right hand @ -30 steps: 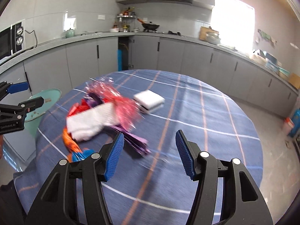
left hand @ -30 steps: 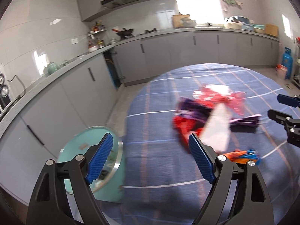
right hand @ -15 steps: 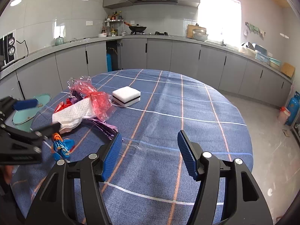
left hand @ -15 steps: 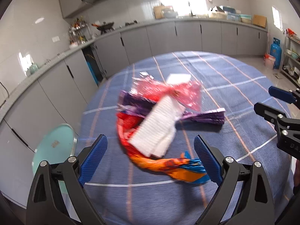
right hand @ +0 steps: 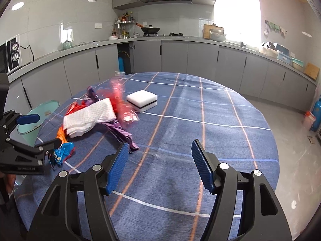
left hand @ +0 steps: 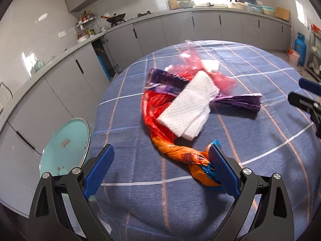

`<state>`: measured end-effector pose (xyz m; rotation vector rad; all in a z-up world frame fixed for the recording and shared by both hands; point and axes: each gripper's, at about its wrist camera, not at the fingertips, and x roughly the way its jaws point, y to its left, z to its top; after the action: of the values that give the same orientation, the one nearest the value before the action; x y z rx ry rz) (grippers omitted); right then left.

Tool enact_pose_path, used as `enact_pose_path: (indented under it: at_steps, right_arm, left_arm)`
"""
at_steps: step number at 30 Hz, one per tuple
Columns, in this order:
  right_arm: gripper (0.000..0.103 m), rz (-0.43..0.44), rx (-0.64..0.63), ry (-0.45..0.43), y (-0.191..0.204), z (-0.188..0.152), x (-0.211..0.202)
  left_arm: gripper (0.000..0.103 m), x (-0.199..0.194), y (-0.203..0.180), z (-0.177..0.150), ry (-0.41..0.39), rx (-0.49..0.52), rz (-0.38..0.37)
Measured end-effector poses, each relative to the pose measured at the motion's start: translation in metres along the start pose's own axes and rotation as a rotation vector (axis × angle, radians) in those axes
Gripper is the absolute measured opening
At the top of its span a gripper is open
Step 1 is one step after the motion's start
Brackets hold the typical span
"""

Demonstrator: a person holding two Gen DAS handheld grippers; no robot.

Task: Collect trash
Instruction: 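Grasp the red-and-orange bag with the left tool while the right tool grasps the white tissue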

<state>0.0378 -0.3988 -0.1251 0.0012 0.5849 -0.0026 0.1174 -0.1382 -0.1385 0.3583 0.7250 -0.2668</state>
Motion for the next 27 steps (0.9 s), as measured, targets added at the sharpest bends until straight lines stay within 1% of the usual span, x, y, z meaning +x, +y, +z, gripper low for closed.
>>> enact_pose_path:
  at_steps: [2, 3, 4, 5, 6, 7, 8, 9, 10, 14, 16, 24, 27]
  right_arm:
    - [0.065, 0.004, -0.006, 0.003, 0.004, 0.0, 0.001]
    - [0.065, 0.006, -0.009, 0.005, 0.005, -0.001, 0.002]
    - [0.065, 0.006, -0.01, 0.007, 0.007, -0.001, 0.003]
    - [0.065, 0.006, -0.013, 0.01, 0.008, -0.001, 0.004]
    - [0.065, 0.006, -0.013, 0.013, 0.008, -0.002, 0.005]
    - [0.065, 0.007, -0.012, 0.016, 0.008, -0.002, 0.006]
    - [0.065, 0.008, -0.011, 0.018, 0.009, -0.002, 0.007]
    - [0.065, 0.008, -0.009, 0.02, 0.009, -0.002, 0.008]
    - [0.065, 0.008, -0.008, 0.022, 0.009, -0.002, 0.009]
    - [0.065, 0.015, -0.005, 0.023, 0.012, -0.002, 0.009]
    - [0.065, 0.019, -0.003, 0.022, 0.014, -0.001, 0.009]
    - [0.065, 0.043, -0.008, 0.031, 0.019, 0.008, 0.014]
    - [0.065, 0.052, -0.026, 0.032, 0.025, 0.015, 0.017]
  left_arm:
    - [0.092, 0.002, 0.001, 0.0, 0.003, -0.012, -0.013]
    - [0.087, 0.003, 0.001, 0.0, 0.005, -0.018, -0.026]
    - [0.078, 0.003, 0.0, -0.001, 0.008, -0.023, -0.048]
    - [0.074, 0.003, -0.002, -0.001, 0.015, -0.025, -0.074]
    - [0.067, 0.003, -0.003, -0.001, 0.016, -0.023, -0.088]
    - [0.053, 0.003, -0.004, -0.001, 0.017, -0.017, -0.105]
    - [0.046, 0.002, -0.006, -0.001, 0.021, -0.009, -0.129]
    - [0.035, 0.003, -0.007, 0.0, 0.025, -0.007, -0.144]
    - [0.021, 0.002, -0.008, 0.0, 0.028, 0.002, -0.168]
    - [0.015, -0.003, -0.009, 0.0, 0.02, 0.038, -0.154]
    - [0.012, -0.006, -0.005, 0.0, 0.011, 0.05, -0.134]
    - [0.01, -0.032, 0.024, -0.002, -0.055, 0.093, -0.055]
    - [0.009, -0.04, 0.036, 0.001, -0.083, 0.087, -0.029]
